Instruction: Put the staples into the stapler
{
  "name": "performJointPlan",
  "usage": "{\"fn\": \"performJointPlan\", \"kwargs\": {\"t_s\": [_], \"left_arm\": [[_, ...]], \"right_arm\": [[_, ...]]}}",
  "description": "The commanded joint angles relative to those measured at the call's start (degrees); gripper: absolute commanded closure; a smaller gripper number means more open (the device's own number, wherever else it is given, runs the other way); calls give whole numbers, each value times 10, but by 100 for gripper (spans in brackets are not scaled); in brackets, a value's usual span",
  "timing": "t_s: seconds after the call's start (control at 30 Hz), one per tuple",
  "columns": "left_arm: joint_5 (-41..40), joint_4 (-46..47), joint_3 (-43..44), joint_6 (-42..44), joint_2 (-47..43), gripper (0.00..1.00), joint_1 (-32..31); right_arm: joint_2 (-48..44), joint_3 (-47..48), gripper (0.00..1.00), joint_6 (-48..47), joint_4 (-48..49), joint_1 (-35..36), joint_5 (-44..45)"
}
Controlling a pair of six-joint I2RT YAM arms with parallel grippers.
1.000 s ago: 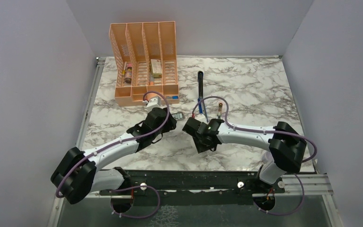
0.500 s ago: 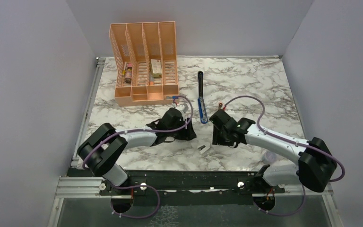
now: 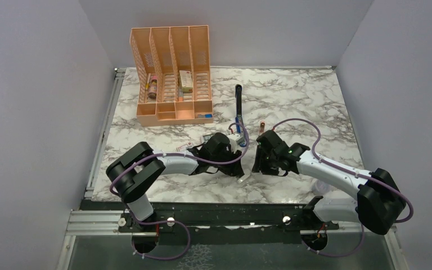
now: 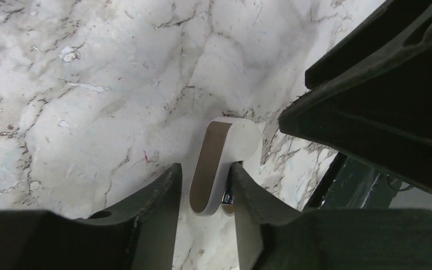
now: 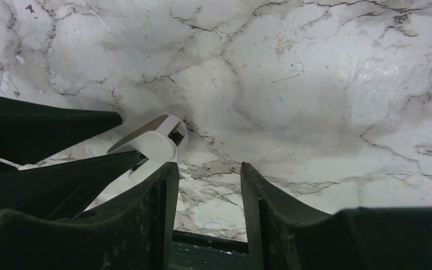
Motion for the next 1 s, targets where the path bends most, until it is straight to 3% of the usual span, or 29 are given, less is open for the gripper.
{"fn": "performJointPlan", "kwargs": {"t_s": [0.0, 0.1, 0.3, 0.43, 0.57, 0.77, 0.97], "left_arm": [[16, -20, 14, 41, 4, 64, -9], [28, -20, 15, 46, 6, 68, -10], [-2, -29, 15, 43, 12, 92, -12], [-22, -31, 15, 31, -1, 100, -12], [-13, -18, 11, -10, 3, 100, -7], [28, 44, -24, -129, 23, 100, 20], [13, 67, -41, -193, 36, 100, 33]], "right_arm": [[3, -7, 50, -5, 21, -5, -16], [6, -9, 50, -7, 24, -6, -19], [10, -10, 50, -8, 29, -7, -27], [9, -8, 50, -13, 39, -7, -39], [11, -7, 50, -31, 69, -7, -80], [33, -6, 40, -42, 96, -7, -129], [63, -12, 35, -12, 110, -7, -157]]}}
